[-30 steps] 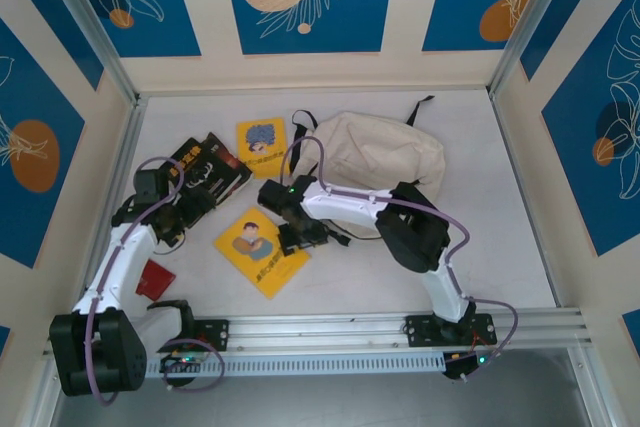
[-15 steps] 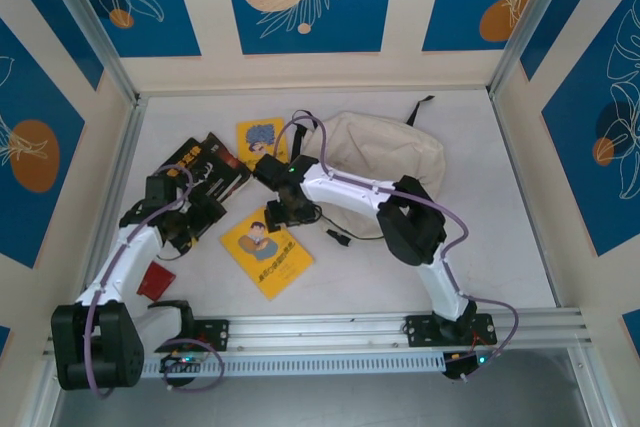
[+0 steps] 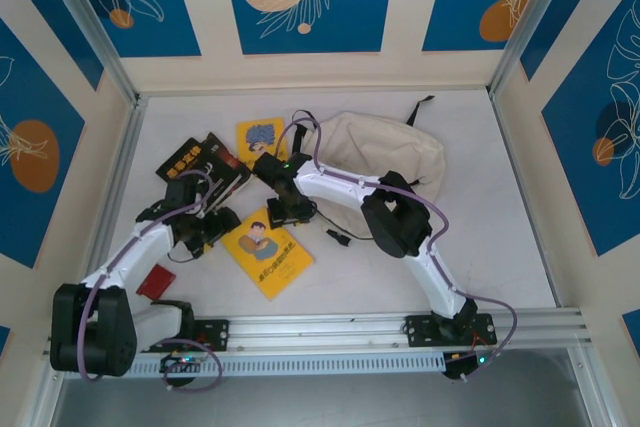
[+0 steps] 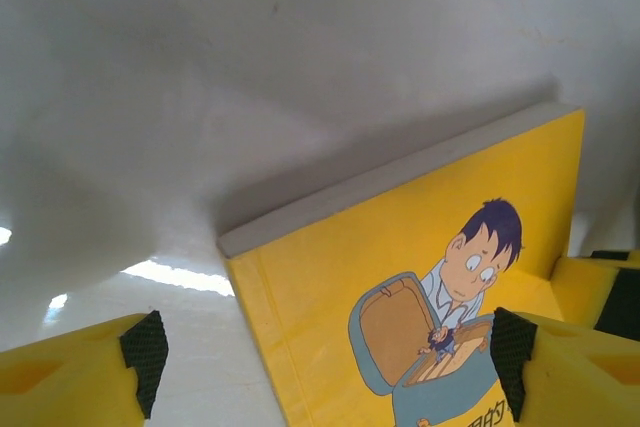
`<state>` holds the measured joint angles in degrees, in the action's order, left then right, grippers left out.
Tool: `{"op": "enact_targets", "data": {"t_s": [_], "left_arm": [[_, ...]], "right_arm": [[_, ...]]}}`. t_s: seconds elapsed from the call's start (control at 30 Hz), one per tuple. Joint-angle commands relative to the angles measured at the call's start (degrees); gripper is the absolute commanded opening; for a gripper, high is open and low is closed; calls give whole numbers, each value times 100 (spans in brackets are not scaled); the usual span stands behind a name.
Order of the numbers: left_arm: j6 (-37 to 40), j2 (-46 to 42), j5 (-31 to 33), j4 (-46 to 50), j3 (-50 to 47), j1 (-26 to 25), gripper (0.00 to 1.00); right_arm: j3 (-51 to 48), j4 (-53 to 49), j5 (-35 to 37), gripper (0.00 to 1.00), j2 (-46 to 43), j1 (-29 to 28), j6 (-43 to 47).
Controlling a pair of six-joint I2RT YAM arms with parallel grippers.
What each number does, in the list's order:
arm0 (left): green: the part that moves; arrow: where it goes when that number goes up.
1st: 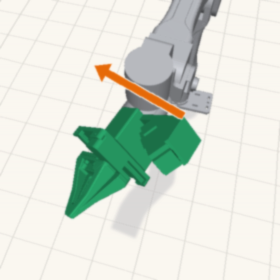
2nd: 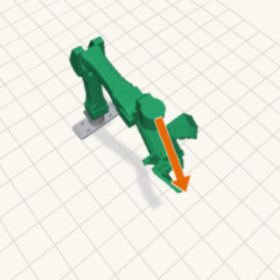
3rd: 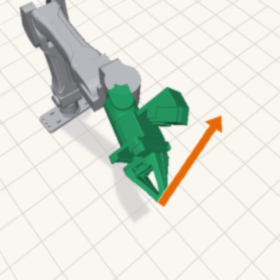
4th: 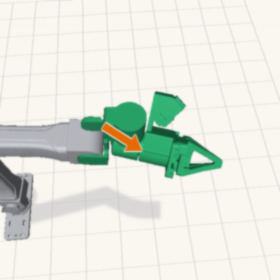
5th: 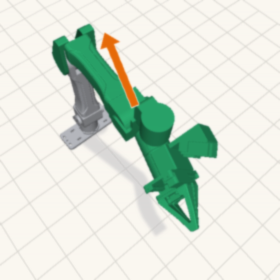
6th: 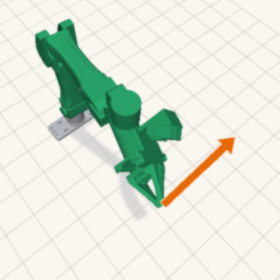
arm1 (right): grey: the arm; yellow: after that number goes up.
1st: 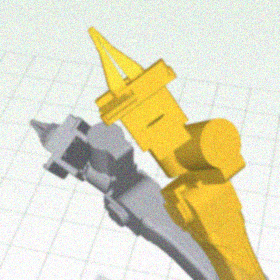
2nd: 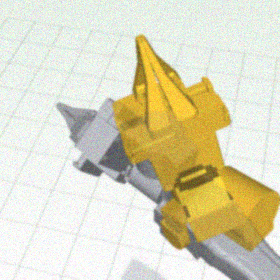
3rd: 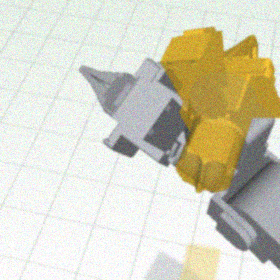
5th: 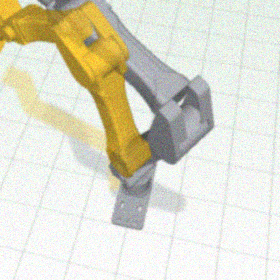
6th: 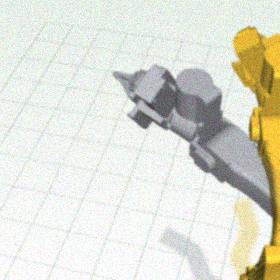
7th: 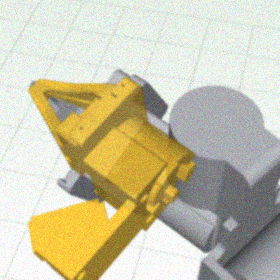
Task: Pack the student bag
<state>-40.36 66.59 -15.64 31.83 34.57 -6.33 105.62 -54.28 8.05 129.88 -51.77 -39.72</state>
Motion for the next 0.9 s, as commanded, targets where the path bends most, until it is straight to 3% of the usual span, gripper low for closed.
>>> {"op": "enact_targets", "data": {"t_s": [0.0,0.27,0.53,0.73,0.87], "left_arm": [[-115,138,-24,-148,-12,-238,83],[-414,417,247,-452,-133,-682,71],[-508,536,554,-300,-23,-822,73],[-542,211,1193,260,100,-883,76],[-683,213,1131,84,-63,-936,75]], "right_arm": [[-378,-426,433,47,0,182,-519],[-1196,347,-310,47,-724,246,-718],[-1400,652,-532,47,-1184,231,-712],[-1383,475,-324,48,-1346,185,-742],[-1469,570,-478,53,-1362,174,-715]]}}
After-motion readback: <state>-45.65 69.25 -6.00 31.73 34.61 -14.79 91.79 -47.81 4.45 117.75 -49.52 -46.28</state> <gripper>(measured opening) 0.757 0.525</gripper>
